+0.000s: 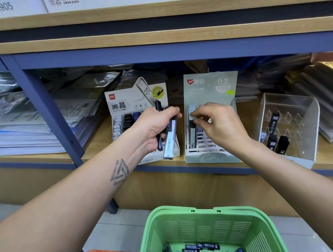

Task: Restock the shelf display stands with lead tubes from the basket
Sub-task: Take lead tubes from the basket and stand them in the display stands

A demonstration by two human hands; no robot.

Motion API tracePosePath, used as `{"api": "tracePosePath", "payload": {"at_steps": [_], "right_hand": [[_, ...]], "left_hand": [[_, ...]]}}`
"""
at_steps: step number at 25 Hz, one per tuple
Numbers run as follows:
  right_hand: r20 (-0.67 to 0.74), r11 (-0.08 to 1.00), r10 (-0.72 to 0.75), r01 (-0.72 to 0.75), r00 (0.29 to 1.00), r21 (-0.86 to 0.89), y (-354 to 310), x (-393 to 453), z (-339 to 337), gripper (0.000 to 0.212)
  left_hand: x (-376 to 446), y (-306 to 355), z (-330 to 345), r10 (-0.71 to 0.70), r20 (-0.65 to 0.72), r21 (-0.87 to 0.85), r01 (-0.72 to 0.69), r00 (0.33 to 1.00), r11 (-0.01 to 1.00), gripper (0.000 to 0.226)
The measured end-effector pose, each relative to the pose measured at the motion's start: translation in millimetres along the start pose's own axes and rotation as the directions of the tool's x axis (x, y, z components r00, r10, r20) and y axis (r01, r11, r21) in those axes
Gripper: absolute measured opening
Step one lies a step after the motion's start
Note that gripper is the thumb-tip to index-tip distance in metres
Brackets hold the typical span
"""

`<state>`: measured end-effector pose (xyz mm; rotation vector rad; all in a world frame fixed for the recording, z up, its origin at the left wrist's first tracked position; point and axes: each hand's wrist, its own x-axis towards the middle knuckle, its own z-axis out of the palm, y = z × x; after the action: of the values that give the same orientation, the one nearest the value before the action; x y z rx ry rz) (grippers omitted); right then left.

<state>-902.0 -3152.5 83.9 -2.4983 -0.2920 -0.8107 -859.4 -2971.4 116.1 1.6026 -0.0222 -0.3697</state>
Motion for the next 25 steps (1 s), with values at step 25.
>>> {"api": "tracePosePath", "payload": {"at_steps": [25], "right_hand": [[0.374, 0.621, 0.269, -0.457, 0.888, 0.637, -31, -1, -30, 0.059]], "left_hand": [[-8, 4, 3, 0.144, 0.14, -0.137, -0.125, 0.98, 0.983, 0.011]]}}
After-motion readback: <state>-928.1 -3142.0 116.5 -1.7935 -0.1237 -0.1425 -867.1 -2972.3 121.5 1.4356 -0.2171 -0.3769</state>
